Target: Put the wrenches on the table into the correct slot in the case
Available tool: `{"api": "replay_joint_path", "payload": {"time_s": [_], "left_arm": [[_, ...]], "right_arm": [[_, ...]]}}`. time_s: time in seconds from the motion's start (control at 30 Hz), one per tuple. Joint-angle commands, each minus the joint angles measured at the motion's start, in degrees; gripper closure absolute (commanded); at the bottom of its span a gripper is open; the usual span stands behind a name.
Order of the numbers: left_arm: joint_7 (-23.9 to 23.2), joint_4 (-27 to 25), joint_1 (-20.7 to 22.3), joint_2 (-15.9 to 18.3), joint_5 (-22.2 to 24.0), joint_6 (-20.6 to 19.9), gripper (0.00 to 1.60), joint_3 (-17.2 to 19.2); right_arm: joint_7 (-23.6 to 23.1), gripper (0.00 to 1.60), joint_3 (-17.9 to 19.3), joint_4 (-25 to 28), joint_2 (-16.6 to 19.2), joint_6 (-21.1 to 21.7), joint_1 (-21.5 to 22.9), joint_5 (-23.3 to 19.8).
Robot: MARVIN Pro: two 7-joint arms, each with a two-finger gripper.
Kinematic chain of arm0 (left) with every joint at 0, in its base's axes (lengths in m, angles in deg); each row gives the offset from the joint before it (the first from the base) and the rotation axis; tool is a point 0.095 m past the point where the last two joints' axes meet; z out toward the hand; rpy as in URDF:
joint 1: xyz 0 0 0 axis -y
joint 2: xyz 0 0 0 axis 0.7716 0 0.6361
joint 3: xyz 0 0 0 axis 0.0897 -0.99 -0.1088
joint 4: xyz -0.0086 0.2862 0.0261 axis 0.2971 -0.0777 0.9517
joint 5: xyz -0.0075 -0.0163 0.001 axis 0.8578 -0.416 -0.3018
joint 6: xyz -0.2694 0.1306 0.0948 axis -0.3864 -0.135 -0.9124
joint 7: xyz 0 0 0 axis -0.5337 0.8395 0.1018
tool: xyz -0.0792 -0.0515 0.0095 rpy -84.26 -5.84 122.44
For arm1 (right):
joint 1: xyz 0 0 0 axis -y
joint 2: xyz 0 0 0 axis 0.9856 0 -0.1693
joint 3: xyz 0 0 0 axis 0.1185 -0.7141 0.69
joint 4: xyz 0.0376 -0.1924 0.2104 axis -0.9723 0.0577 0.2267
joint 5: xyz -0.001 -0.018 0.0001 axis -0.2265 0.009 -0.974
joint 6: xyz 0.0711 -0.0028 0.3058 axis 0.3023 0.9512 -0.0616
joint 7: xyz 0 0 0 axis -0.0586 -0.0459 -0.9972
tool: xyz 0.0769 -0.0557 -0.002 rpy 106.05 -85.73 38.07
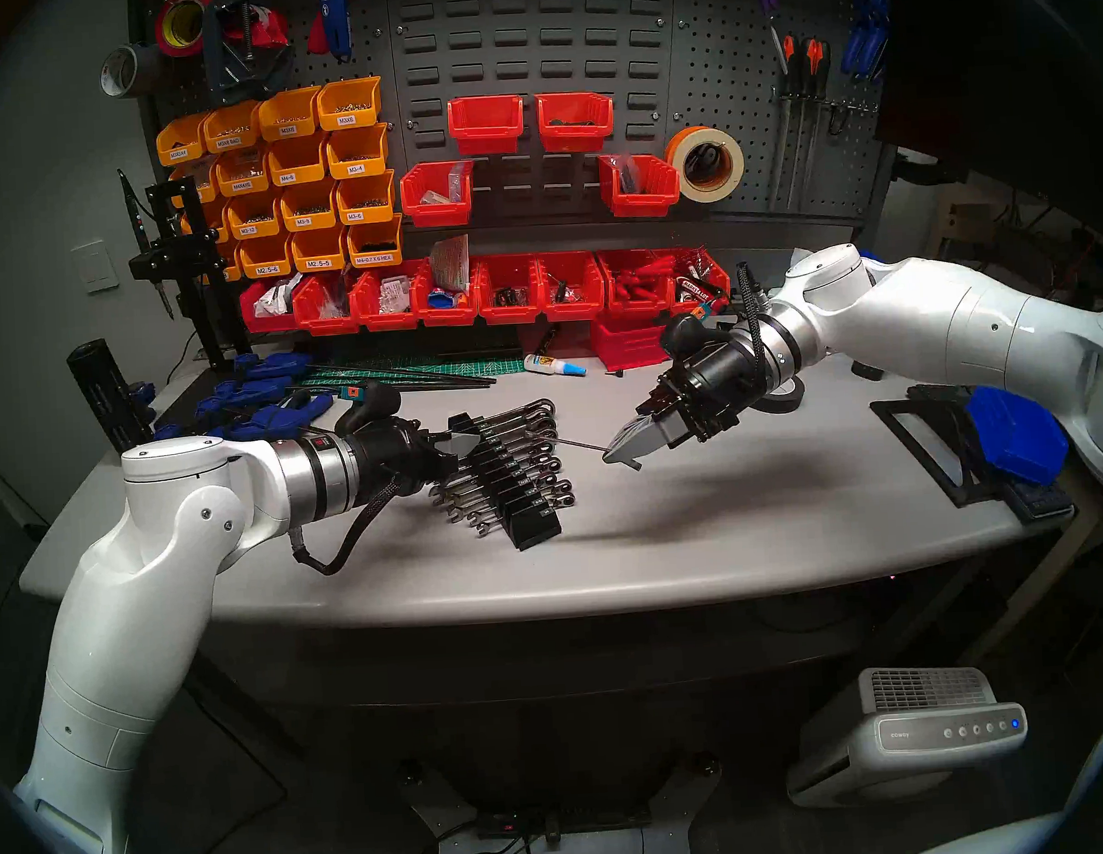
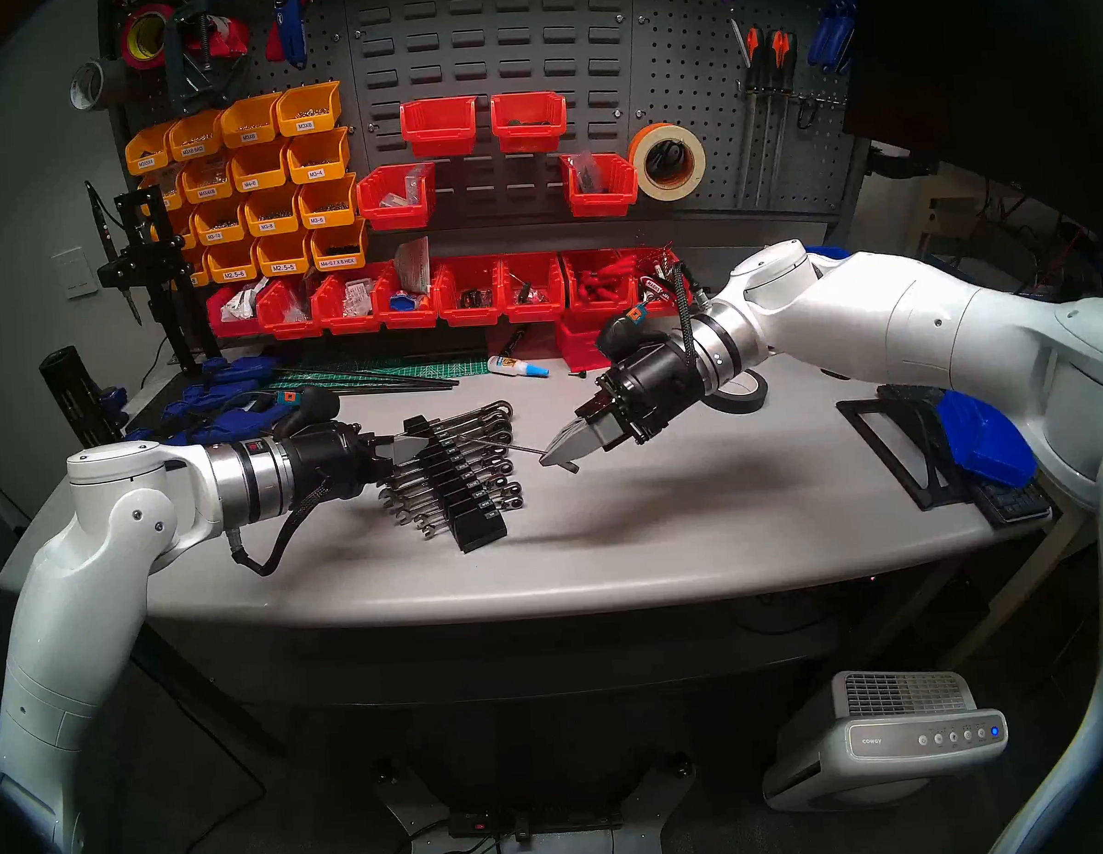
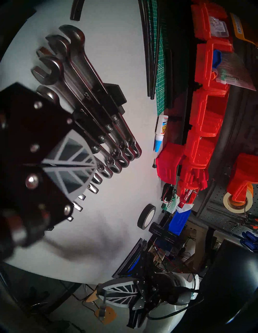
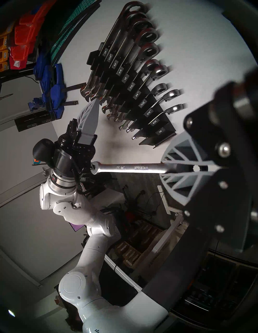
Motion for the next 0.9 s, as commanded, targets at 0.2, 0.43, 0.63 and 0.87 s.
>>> {"api": "replay_joint_path", "payload": {"time_s": [0.2,0.43,0.63,0.87], "left_arm": [[0.4,0.7,3.4,-1.0,-2.9,2.8,1.60,-2.5],[0.8,1.1,3.6,-1.1,-5.4,3.8,1.60,-3.5],[0.5,1.7,4.1,-1.0,-6.1,3.8,1.60,-4.0],[-0.7,1.3,3.4,0.3,-7.5,3.6,1.60,-4.2]], "right_arm": [[-0.3,1.60,0.7,0.4,0.6,-0.1,2.3,-1.5],[-0.3,1.60,0.4,0.4,0.8,-0.3,2.4,-1.7],[-0.3,1.60,0.3,0.5,0.8,-0.5,2.5,-1.7],[-0.3,1.60,0.0,0.7,1.0,-0.7,2.7,-1.9]]}}
